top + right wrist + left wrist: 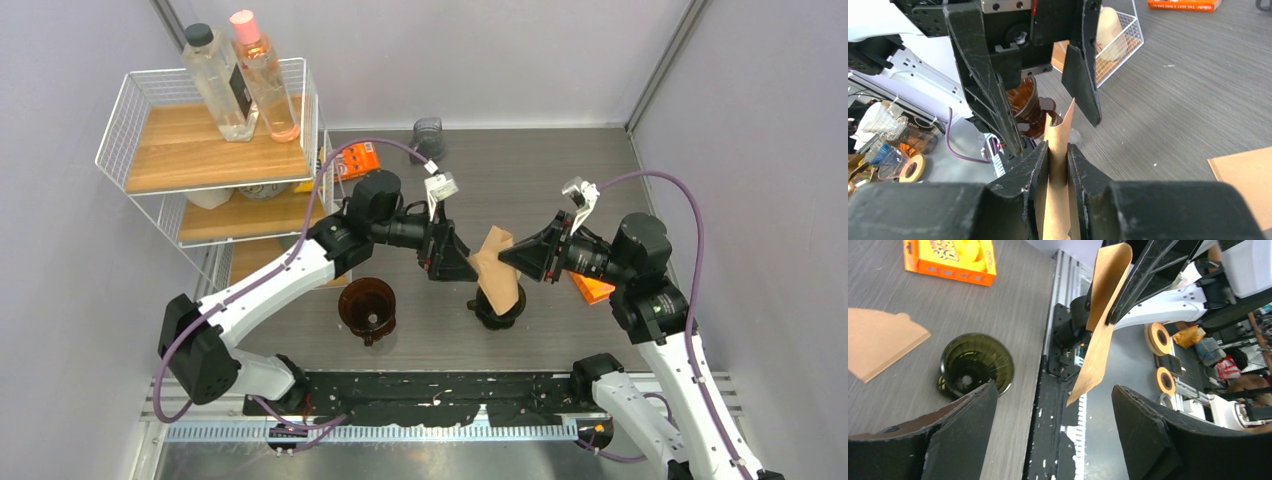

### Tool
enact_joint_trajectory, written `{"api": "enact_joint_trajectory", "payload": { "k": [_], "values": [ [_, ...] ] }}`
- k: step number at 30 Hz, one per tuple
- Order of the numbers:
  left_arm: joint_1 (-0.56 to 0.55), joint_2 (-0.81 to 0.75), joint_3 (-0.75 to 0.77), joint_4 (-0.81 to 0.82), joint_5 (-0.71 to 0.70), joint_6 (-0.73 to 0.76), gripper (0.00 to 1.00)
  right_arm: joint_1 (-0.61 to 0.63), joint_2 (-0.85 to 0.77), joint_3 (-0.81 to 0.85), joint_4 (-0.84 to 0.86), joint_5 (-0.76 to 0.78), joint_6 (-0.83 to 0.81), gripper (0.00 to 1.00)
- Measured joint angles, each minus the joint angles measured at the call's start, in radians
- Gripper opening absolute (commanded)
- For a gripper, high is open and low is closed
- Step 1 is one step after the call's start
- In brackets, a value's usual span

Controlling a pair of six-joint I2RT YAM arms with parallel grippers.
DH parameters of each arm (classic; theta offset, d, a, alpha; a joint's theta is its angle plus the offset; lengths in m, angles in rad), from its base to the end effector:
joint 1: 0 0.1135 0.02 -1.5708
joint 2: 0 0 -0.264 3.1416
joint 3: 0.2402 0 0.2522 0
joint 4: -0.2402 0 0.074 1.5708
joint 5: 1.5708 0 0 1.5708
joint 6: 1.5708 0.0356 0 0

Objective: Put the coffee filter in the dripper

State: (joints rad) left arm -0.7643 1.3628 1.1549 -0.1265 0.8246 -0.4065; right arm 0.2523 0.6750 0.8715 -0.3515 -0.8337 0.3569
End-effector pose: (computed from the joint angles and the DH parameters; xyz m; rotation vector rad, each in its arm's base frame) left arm 0.2059 -0.2336 0.3477 0.9779 1.8761 -1.5303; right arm 0.1282 0.0603 0.3700 -0.5541 1.7299 1.1535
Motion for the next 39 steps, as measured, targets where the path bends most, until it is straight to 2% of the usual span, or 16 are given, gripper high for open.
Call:
{"api": "enact_joint_trajectory", "payload": {
  "k": [3,7,10,12,16,19,21,24,26,27,28,29,31,33,39],
  "values": [
    [-0.016,0.025,0.024,0.021,0.014,-0.025,0.73,0.002,0.006,0.0,0.036,-0.01,0.014,0.26],
    [-0.029,0.045,0.04,0.032,0.023,-0.056,0.53,0.002,0.006,0.0,0.05,-0.001,0.017,0.26],
    [-0.035,0.048,0.042,0.041,0.028,-0.076,0.46,0.002,0.011,0.0,0.052,0.014,0.017,0.26],
    [-0.04,0.048,0.043,0.05,0.028,-0.087,0.37,0.002,0.019,0.0,0.051,0.026,0.017,0.25],
    [-0.056,0.06,0.067,0.066,0.033,-0.099,0.32,0.002,0.034,0.0,0.05,0.056,0.016,0.25],
    [-0.063,0.074,0.084,0.072,0.033,-0.11,0.17,0.004,0.047,0.0,0.044,0.069,0.017,0.25],
    [-0.066,0.086,0.091,0.075,0.034,-0.114,0.02,0.004,0.05,0.0,0.04,0.076,0.017,0.29],
    [-0.067,0.097,0.092,0.073,0.032,-0.116,0.0,0.004,0.049,0.0,0.034,0.089,0.016,0.35],
    [-0.067,0.098,0.092,0.068,0.031,-0.11,0.0,0.004,0.049,0.0,0.025,0.111,0.013,0.44],
    [-0.067,0.098,0.092,0.065,0.028,-0.106,0.0,0.004,0.049,0.0,0.019,0.124,0.011,0.6],
    [-0.067,0.098,0.092,0.062,0.024,-0.099,0.0,0.004,0.047,0.0,0.012,0.143,0.009,0.68],
    [-0.067,0.098,0.092,0.055,0.019,-0.085,0.0,0.004,0.044,0.0,0.002,0.165,0.007,0.81],
    [-0.067,0.097,0.093,0.03,0.006,-0.055,0.0,0.006,0.033,0.0,-0.018,0.217,0.0,0.94],
    [-0.067,0.095,0.095,-0.004,-0.009,-0.021,0.0,0.006,0.017,0.0,-0.04,0.282,-0.008,0.98],
    [-0.05,0.079,0.106,-0.101,-0.019,0.108,0.0,0.006,-0.003,0.0,-0.124,0.504,0.002,0.96]
  ]
}}
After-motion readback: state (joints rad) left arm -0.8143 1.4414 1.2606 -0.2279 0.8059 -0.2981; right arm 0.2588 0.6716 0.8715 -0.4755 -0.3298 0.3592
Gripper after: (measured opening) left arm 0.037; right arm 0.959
